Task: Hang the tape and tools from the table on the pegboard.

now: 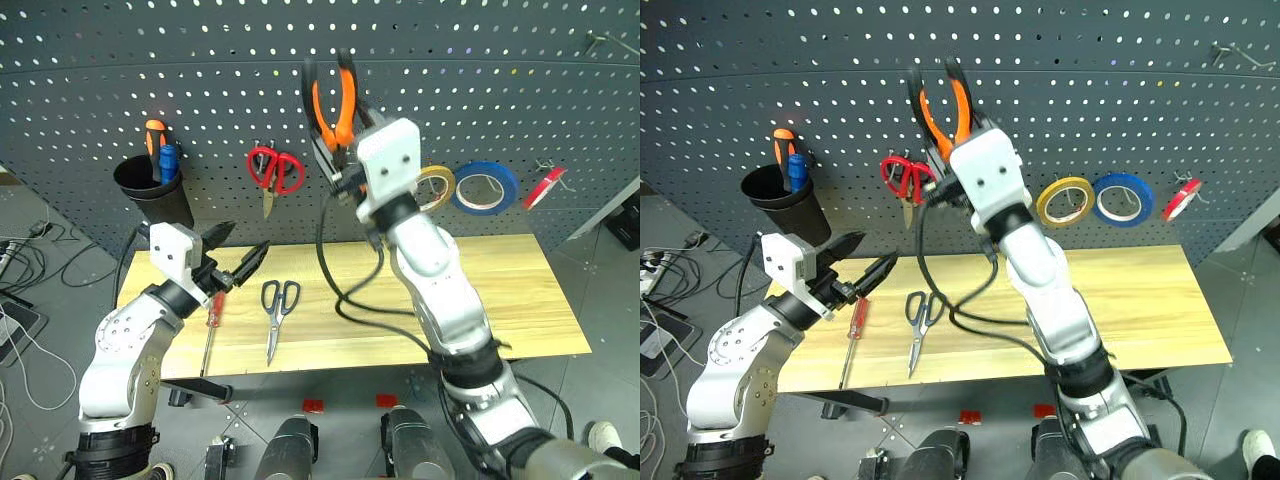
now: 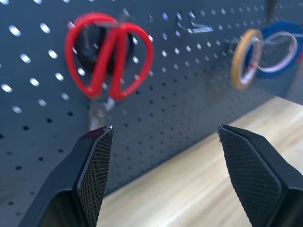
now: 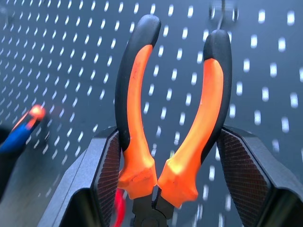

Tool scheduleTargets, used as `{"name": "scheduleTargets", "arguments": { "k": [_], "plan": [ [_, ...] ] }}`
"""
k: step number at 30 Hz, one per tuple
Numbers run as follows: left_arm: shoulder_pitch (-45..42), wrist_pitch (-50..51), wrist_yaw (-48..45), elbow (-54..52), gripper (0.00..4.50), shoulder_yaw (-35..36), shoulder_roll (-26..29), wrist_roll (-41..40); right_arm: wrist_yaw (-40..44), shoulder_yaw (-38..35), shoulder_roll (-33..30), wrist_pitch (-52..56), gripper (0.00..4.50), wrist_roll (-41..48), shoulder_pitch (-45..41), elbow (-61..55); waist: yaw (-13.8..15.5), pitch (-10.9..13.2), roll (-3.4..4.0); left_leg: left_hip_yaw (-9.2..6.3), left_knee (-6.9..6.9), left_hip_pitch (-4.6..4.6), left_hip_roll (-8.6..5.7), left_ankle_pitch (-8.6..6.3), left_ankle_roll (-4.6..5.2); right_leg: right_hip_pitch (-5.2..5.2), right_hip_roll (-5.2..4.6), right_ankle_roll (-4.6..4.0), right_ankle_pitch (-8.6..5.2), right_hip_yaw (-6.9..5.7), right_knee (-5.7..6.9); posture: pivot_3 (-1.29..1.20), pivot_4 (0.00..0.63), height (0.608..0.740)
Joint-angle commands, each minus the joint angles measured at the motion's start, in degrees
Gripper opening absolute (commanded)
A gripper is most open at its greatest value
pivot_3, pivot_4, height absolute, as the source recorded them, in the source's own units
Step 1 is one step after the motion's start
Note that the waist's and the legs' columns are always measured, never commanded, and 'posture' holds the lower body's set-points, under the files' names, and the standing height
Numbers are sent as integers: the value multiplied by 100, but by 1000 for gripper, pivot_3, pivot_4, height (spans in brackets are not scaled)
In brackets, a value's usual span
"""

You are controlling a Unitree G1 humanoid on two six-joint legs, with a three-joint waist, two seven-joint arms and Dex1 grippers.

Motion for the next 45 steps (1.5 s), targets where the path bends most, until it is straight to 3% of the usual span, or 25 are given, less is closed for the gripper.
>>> {"name": "scheduleTargets", "arguments": {
  "k": [1,12,17,21,25,30,34,38,45],
  "plan": [
    [-153,258,198,-367,3751,-144,63,-26,-218,-334,43,-1000,2812,-47,-677,1081,3,0,0,1,-1,1,-1,0,0,-1,0,0,0,1,2,49,189,740],
    [-1045,1277,222,-497,3751,-697,233,-217,-739,-673,-298,-3299,2812,-340,-2258,4966,-18,2,0,4,-13,0,1,3,-5,-7,6,-1,0,0,2,81,198,740],
    [-1118,1340,213,-449,3751,-766,241,-222,-881,-631,-393,-3707,2812,-540,-2140,5610,-23,4,3,4,-18,-1,2,5,-8,-9,6,-1,0,2,0,81,198,740],
    [-1098,1298,176,-363,3751,-792,231,-194,-886,-777,-324,-3234,2811,-397,-1814,5568,-21,4,3,2,-27,3,4,10,-17,-8,8,-1,0,0,0,76,201,740],
    [-1026,1290,177,-248,3751,-812,205,-143,-486,-1049,-134,-2430,2811,131,-1510,5204,-12,4,3,1,-25,3,5,12,-19,-5,6,-1,0,2,0,76,201,740],
    [-946,1389,307,-113,3751,-852,164,-60,-38,-1143,-125,-1354,4442,473,-1063,4258,9,3,2,-3,-23,13,4,12,-19,4,5,-2,0,1,4,65,200,740],
    [-846,1744,573,-22,3751,-854,103,-62,685,-1004,-292,-60,4478,815,-460,2896,51,4,3,-3,-23,5,3,12,-19,-2,5,-2,0,2,3,55,201,740],
    [-625,2223,961,-27,4488,-800,50,-23,1432,-785,-748,1495,4500,1146,439,1335,77,4,4,-6,-35,1,6,12,-18,-9,6,-2,0,-1,-3,44,206,740],
    [-417,3539,2060,170,4488,-1054,-118,529,2866,-344,-1881,4033,4500,2583,1747,-1415,80,6,7,-8,-36,3,4,-1,4,-6,8,-2,0,-2,-7,18,212,740]
  ]
}}
